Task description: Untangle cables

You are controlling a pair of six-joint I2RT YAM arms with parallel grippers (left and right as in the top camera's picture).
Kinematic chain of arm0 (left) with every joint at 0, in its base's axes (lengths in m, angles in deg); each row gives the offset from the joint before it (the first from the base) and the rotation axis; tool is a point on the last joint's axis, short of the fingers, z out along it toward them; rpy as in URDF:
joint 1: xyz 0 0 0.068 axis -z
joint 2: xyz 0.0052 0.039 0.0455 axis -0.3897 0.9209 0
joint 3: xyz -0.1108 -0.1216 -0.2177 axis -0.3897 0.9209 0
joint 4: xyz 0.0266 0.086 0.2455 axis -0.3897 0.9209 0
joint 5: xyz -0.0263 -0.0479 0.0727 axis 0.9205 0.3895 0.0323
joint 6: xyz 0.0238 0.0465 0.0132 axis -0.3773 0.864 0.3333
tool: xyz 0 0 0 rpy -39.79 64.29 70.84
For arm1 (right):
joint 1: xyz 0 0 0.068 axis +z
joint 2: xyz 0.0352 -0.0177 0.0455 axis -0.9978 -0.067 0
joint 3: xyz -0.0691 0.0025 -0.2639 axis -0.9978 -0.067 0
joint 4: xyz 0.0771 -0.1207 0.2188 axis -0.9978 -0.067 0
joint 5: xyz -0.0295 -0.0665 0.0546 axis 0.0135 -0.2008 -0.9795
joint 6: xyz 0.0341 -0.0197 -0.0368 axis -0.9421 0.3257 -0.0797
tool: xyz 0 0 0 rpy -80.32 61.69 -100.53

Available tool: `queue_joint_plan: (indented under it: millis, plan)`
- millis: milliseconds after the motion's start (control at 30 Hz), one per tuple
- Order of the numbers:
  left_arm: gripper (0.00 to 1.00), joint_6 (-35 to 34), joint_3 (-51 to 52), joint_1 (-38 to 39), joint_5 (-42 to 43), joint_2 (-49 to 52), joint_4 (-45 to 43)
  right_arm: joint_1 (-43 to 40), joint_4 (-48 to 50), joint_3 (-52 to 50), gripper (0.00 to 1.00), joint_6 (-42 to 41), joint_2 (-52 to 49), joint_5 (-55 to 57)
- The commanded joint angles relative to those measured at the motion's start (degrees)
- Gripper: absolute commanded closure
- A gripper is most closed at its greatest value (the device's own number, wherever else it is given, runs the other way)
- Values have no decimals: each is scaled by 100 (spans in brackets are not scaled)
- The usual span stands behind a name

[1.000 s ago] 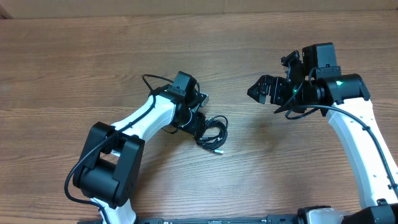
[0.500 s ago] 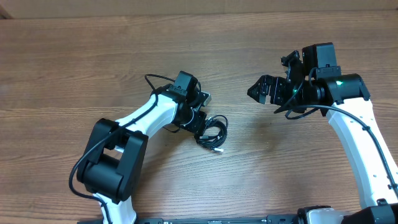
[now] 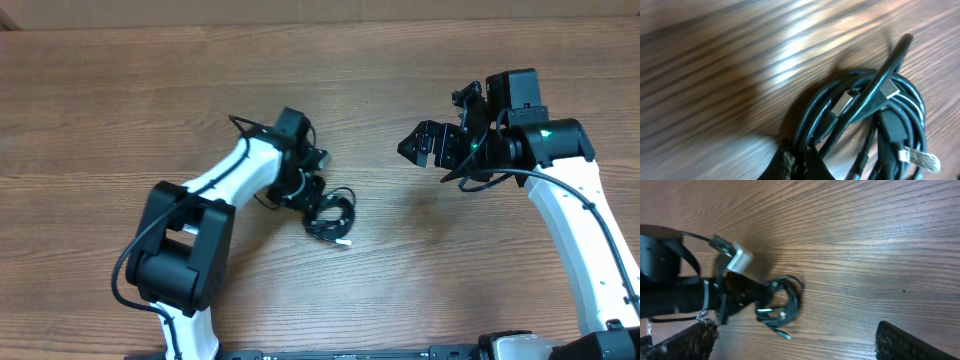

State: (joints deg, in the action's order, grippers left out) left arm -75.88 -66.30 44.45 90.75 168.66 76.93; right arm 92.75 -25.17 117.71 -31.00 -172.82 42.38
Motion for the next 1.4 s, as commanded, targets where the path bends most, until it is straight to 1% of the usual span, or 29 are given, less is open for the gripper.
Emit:
queue_joint_plan:
  millis: [0,133,200,233,267,333,400,433,467,533,567,600,667,700,767,900,1000,1133,1233,1367]
  plan:
    - [96,-262,-654,-387,-369,-330,184,9,24,118,0,7,96,-249]
    - [96,-267,-1014,-560,-367,-719,304,20,22,116,0,4,4,-601]
    - [96,11,-1043,-577,-365,-942,297,20,26,114,0,4,-66,-892]
    - [96,177,-1043,-575,-365,-1038,308,20,50,111,5,4,-98,-1051]
    - [96,393,-1043,-575,-365,-1137,339,20,114,101,14,2,-131,-1250]
    - [96,774,-1043,-570,-365,-1296,393,22,332,44,36,-22,-166,-1655]
    - [96,1005,-1043,-570,-365,-1419,404,28,645,-44,53,-439,-190,-1910]
    - [96,1067,-1043,-570,-369,-1467,389,48,809,-94,58,-761,-192,-1910]
    - [96,1121,-1043,-573,-369,-1502,365,72,986,-153,58,-1095,-192,-1910]
    - [96,1139,-1043,-575,-374,-1547,280,160,1375,-295,53,-1805,-192,-1904]
    - [96,1134,-1043,-575,-369,-1569,221,223,1561,-354,49,-2124,-199,-1880]
    - [96,1123,-1045,-575,-369,-1578,120,328,1773,-407,38,-2505,-216,-1818]
    - [96,1108,-1045,-566,-367,-1587,-22,503,1991,-435,36,-2938,-251,-1681]
    - [96,1110,-1045,-546,-367,-1585,-90,603,2074,-435,30,-3141,-280,-1563]
    - [96,1110,-1043,-498,-369,-1587,-247,866,2221,-435,30,-3654,-337,-1268]
    - [96,1113,-1045,-398,-374,-1587,-533,1384,2455,-435,30,-5062,-518,-809]
    - [96,1121,-1045,-348,-398,-1611,-586,1628,2656,-435,32,-5978,-632,-341]
    - [96,1134,-1045,-348,-413,-1714,-584,1696,2905,-435,38,-6961,-798,94]
    - [96,1137,-1045,-345,-411,-1834,-577,1696,3324,-435,38,-7283,-977,131]
    - [96,1163,-1045,-343,-367,-1967,-494,1709,4024,-435,39,-7333,-1209,-31]
